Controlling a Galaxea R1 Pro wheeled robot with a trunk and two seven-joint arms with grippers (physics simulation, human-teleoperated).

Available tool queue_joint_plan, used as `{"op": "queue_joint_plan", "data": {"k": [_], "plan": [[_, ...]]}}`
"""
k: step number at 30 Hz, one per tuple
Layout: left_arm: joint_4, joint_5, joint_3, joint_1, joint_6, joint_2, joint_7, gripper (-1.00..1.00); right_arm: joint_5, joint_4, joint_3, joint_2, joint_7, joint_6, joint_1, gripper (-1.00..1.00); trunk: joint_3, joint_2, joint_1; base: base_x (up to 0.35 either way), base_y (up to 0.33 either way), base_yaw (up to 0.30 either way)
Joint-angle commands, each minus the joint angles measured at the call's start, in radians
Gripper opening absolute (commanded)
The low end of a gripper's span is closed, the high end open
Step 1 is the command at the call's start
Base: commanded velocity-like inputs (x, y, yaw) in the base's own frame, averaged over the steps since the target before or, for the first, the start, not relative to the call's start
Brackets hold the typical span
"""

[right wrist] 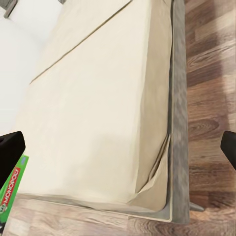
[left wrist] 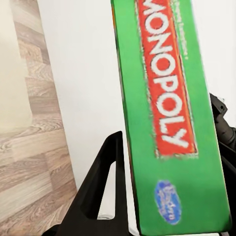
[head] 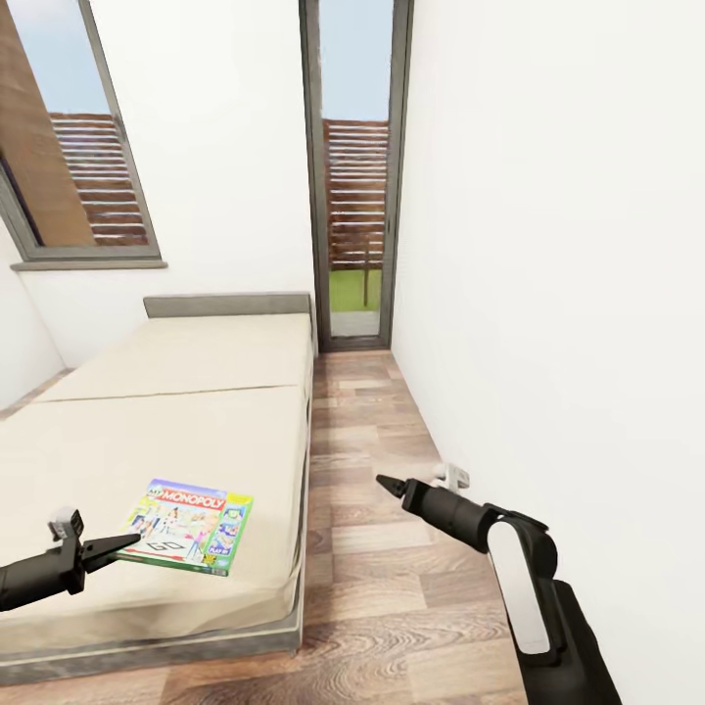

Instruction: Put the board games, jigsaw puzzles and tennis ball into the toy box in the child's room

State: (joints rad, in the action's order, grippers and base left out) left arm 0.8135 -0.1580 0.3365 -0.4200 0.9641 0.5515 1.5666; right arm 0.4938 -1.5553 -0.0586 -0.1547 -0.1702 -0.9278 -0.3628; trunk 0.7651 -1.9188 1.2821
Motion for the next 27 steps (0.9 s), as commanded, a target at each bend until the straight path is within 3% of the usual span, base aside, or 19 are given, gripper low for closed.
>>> {"op": "queue_joint_plan", "data": {"k": [1, 27], "plan": [[0.0, 0.002, 0.0, 0.0, 0.011, 0.0, 0.004, -1.0, -0.008, 0.0, -0.005, -0.001, -0.01, 0.003, -0.001, 1.0, -0.002, 0.007, -0.004, -0.001, 0.0, 0.0], [0.001, 0.001, 0.001, 0.0, 0.012, 0.001, 0.004, -1.0, -0.007, 0.002, 0.0, -0.012, -0.008, 0.052, -0.001, 1.0, -0.084, 0.189, -0.104, 0.0, 0.0, 0.0]]}}
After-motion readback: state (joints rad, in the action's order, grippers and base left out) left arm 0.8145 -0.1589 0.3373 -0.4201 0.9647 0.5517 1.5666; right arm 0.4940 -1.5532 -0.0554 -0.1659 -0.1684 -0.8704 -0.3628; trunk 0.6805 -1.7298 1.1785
